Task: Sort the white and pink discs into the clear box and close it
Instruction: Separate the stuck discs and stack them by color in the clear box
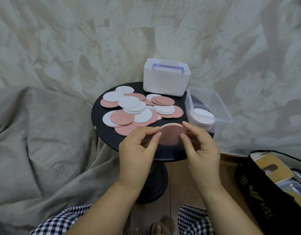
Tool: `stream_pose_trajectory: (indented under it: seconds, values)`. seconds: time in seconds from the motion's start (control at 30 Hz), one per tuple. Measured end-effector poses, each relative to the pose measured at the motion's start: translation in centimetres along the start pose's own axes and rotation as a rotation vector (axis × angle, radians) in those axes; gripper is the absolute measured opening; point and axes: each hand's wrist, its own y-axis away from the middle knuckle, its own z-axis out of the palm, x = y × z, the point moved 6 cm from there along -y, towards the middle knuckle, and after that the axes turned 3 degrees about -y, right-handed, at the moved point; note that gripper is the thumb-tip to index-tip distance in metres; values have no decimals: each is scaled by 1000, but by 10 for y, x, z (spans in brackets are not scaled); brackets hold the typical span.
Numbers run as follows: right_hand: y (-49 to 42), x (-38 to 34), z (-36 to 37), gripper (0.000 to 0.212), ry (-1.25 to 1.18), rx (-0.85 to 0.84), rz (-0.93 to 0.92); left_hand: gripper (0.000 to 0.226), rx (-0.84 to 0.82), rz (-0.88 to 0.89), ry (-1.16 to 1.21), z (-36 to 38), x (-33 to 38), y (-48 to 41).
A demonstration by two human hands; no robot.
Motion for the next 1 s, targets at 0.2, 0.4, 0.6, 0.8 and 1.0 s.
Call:
stream_pose_trajectory:
  seconds: [0.2, 0.4, 0.6, 0.8, 1.0]
  values:
    - [6, 8, 1, 33, -9, 2, 17, 15, -40, -30, -41, 3, -9, 4]
    - [2, 12, -1, 33, -80, -45, 106, 16, -64, -79, 30, 6, -11, 2]
    - [-32, 19, -24, 33, -189, -187, 314, 24, -161, -91, 78, 28, 3, -14]
    - [-98, 30, -73, 29, -132, -182, 400, 18, -325, -60, -28, 74, 11, -47]
    - [-138, 55, -96, 20, -23, -285, 570, 37, -473, 61, -183, 115, 6, -65]
